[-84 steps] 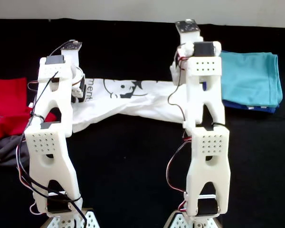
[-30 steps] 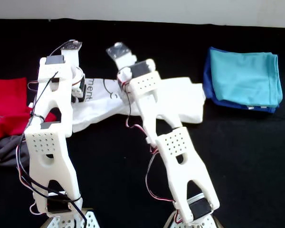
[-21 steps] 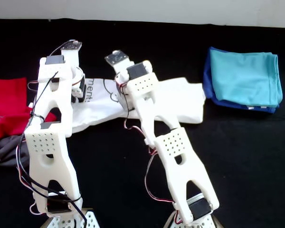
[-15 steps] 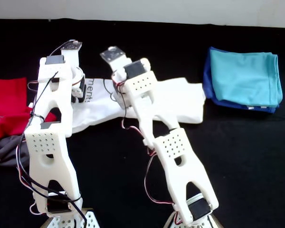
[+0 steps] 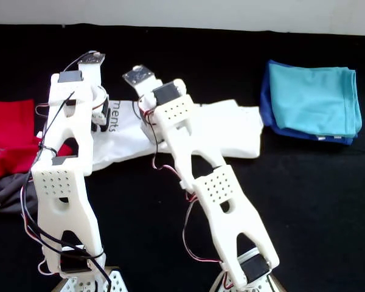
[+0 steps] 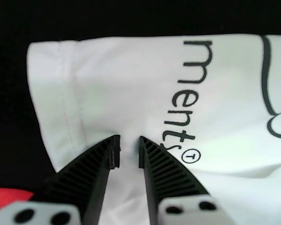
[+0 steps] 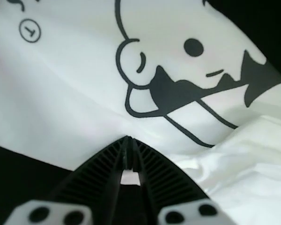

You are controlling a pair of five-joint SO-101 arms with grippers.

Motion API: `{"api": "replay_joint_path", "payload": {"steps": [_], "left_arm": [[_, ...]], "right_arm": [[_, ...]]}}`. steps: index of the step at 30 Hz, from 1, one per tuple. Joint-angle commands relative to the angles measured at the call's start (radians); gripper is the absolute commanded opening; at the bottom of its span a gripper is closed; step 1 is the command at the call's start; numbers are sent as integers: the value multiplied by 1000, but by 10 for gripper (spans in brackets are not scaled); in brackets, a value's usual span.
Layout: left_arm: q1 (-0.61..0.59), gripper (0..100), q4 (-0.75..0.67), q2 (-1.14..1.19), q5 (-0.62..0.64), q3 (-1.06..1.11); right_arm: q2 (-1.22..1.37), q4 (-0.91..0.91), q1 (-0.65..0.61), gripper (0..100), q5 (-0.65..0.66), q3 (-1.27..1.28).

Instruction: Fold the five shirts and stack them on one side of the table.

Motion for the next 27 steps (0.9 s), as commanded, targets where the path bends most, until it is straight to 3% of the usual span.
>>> {"api": "replay_joint_path", "payload": {"steps": [1, 12, 19, 27], "left_arm": [[13, 95, -32, 10, 3, -5], [13, 95, -32, 10, 3, -5], [13, 95, -32, 10, 3, -5], [13, 97, -32, 10, 6, -5]], "right_arm": [[-21, 21, -4, 5, 8, -42], [-94, 21, -76, 5, 3, 67], [-214, 18, -73, 5, 3, 303], [-240, -21, -48, 5, 2, 325]]}}
